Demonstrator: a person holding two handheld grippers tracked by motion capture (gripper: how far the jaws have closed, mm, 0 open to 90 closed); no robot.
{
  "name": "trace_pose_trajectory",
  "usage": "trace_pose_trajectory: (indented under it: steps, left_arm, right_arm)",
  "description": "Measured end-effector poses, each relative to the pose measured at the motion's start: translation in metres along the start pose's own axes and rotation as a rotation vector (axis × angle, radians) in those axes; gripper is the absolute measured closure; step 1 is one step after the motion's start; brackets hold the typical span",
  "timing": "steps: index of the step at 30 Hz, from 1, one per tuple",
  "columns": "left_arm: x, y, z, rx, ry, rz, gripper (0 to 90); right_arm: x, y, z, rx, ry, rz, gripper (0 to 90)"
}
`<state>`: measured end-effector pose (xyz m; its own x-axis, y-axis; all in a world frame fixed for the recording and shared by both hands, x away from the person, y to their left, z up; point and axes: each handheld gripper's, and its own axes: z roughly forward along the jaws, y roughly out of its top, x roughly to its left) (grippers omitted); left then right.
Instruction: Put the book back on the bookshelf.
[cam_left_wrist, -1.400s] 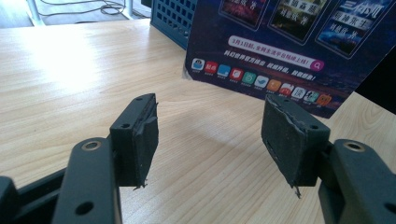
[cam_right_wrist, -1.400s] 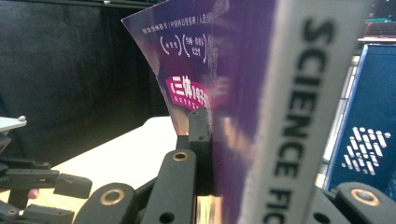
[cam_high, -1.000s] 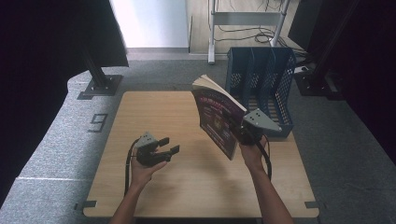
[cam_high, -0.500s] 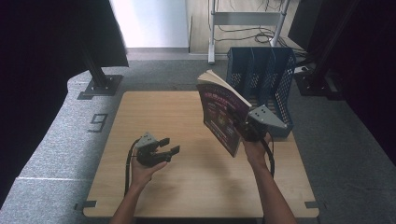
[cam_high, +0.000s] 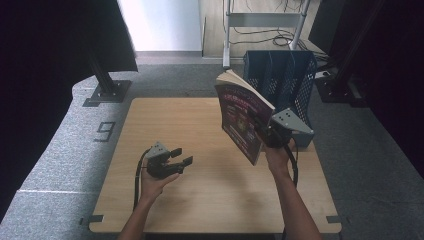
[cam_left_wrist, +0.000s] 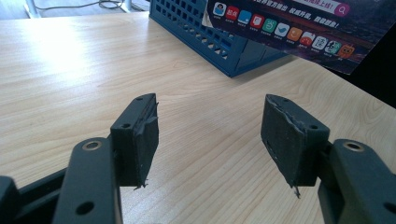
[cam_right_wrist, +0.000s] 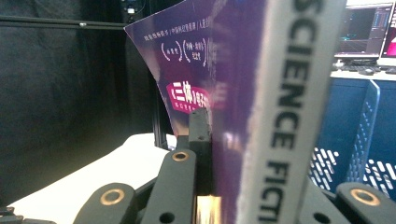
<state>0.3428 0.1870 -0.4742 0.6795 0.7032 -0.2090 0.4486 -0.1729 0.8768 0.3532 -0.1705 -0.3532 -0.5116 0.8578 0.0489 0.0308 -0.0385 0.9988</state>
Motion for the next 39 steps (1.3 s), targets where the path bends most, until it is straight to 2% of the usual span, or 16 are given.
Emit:
trace_pose_trajectory:
  steps: [16,39]
  left_arm:
    - [0.0,0.0,0.001,0.004,-0.004,-0.001,37.0]
    - [0.001,-0.003,0.005,0.027,-0.006,-0.007,36.8]
  right_arm:
    - [-0.014,0.006,0.0,-0.018,-0.03,-0.005,81.8]
    - [-0.046,0.005,-0.006,-0.016,-0.134,0.014,81.8]
